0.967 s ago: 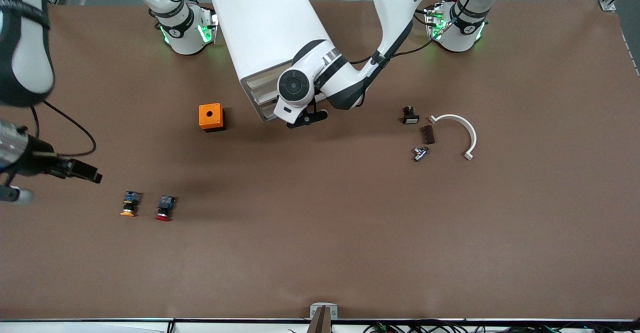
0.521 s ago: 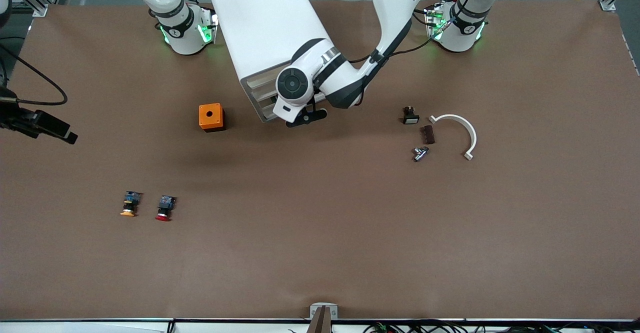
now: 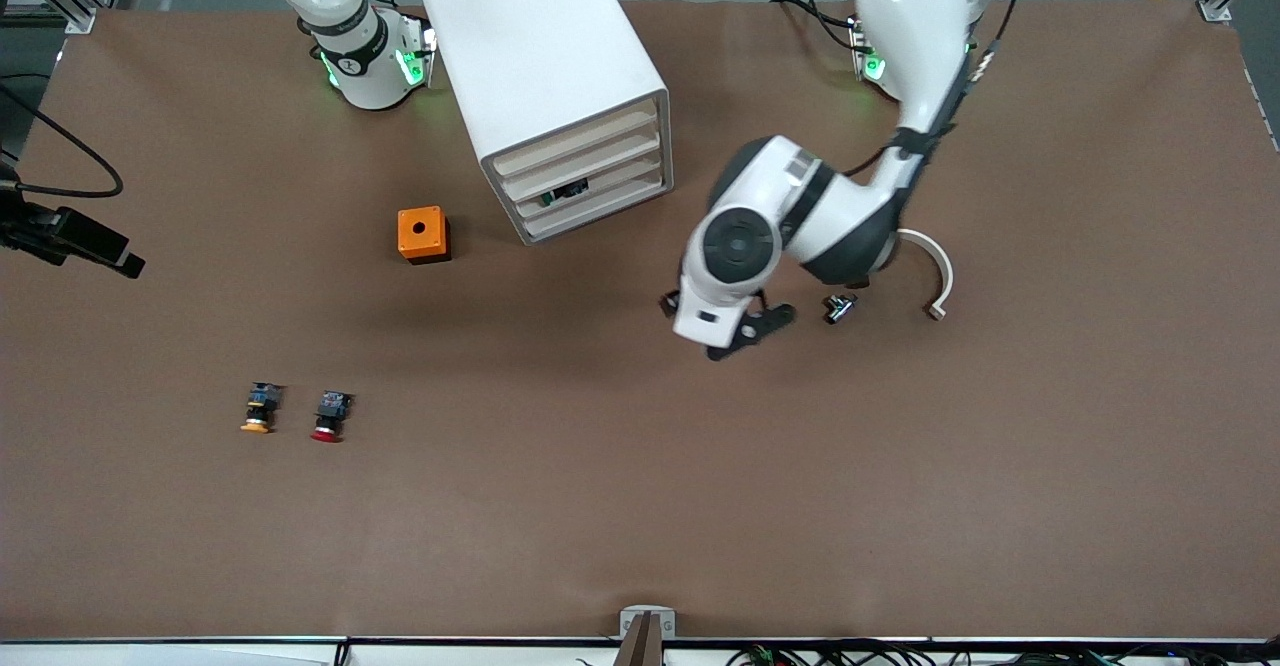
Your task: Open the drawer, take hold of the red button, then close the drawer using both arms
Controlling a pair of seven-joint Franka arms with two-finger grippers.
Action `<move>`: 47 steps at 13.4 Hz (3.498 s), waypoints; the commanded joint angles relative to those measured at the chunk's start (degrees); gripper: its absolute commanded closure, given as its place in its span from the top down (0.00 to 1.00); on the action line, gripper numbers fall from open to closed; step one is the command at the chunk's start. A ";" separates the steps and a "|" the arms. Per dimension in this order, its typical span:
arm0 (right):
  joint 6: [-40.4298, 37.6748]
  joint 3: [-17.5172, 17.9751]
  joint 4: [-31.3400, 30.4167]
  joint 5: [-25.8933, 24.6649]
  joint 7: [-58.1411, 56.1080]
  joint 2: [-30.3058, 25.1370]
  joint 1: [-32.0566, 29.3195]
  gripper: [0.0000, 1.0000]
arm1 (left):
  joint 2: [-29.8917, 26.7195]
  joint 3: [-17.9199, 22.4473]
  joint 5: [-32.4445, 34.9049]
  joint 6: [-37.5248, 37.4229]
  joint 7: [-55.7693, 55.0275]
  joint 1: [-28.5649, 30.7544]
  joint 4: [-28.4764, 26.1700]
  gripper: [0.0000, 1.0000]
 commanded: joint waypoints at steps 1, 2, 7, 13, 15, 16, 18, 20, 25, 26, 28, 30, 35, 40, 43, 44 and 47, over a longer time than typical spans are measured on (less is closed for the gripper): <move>-0.62 -0.07 -2.00 -1.32 0.09 -2.92 0.35 1.00 | -5.80 -0.35 2.38 -3.40 6.21 6.41 -1.63 1.00; -0.70 0.01 -2.62 -1.40 0.09 -4.15 0.52 1.00 | -7.38 -0.35 3.96 -4.19 9.64 8.70 -1.63 1.00; 3.85 0.28 -12.09 -1.75 0.00 -10.38 0.79 1.00 | -13.97 -0.35 6.52 -6.04 21.25 15.74 -1.54 1.00; 3.43 0.72 -6.15 -2.99 -1.67 -7.07 0.43 1.00 | -19.60 -0.35 6.87 -9.29 30.83 20.58 -1.54 1.00; 3.17 0.72 -5.80 -3.07 -1.58 -6.89 0.61 1.00 | -21.09 -0.17 6.87 -10.18 32.78 20.94 -1.54 1.00; 1.51 0.72 -5.88 -3.07 -1.32 -6.97 0.52 1.00 | -21.80 -0.17 6.87 -10.96 34.27 21.64 -1.54 1.00; 1.14 0.72 -6.58 -3.16 -1.14 -7.24 0.70 1.00 | -23.55 -0.34 6.87 -11.85 38.13 23.13 -1.80 1.00; 1.67 0.89 -6.76 -4.65 -1.14 -7.24 0.70 1.00 | -24.35 1.66 6.79 -13.25 41.47 23.23 -1.98 1.00; 1.58 0.89 -6.76 -4.66 -1.14 -7.24 0.87 1.00 | -29.00 3.69 6.79 -13.87 45.17 22.87 -5.40 1.00; 1.67 0.89 -6.76 -4.74 -1.14 -7.15 0.87 1.00 | -30.40 3.70 6.79 -13.87 46.23 22.87 -6.63 1.00; 1.58 0.89 -6.76 -4.74 -1.23 -7.15 0.96 1.00 | -33.57 3.61 6.79 -13.96 50.08 23.31 -9.35 1.00; 1.58 0.89 -6.76 -4.74 -1.23 -7.15 0.96 1.00 | -34.63 3.61 6.79 -15.00 52.64 23.84 -9.89 1.00; 1.58 0.89 -6.76 -4.74 -1.23 -7.15 0.87 1.00 | -37.01 3.26 6.79 -16.16 58.26 25.41 -11.91 1.00; 1.67 0.89 -6.76 -4.74 -1.23 -7.06 0.52 1.00 | -39.38 2.21 6.61 -16.16 58.63 25.69 -14.73 1.00; 1.67 1.24 -6.67 -4.74 -1.32 -7.15 0.17 1.00 | -39.82 2.03 6.26 -17.20 57.58 25.51 -14.73 1.00; 1.58 1.94 -6.67 -4.74 -1.32 -7.15 -0.09 1.00 | -40.08 2.11 6.26 -17.73 57.40 25.16 -14.73 1.00; 1.67 2.03 -6.67 -4.83 -1.15 -7.24 0.52 1.00 | -39.65 2.12 6.26 -18.00 57.92 25.33 -14.29 1.00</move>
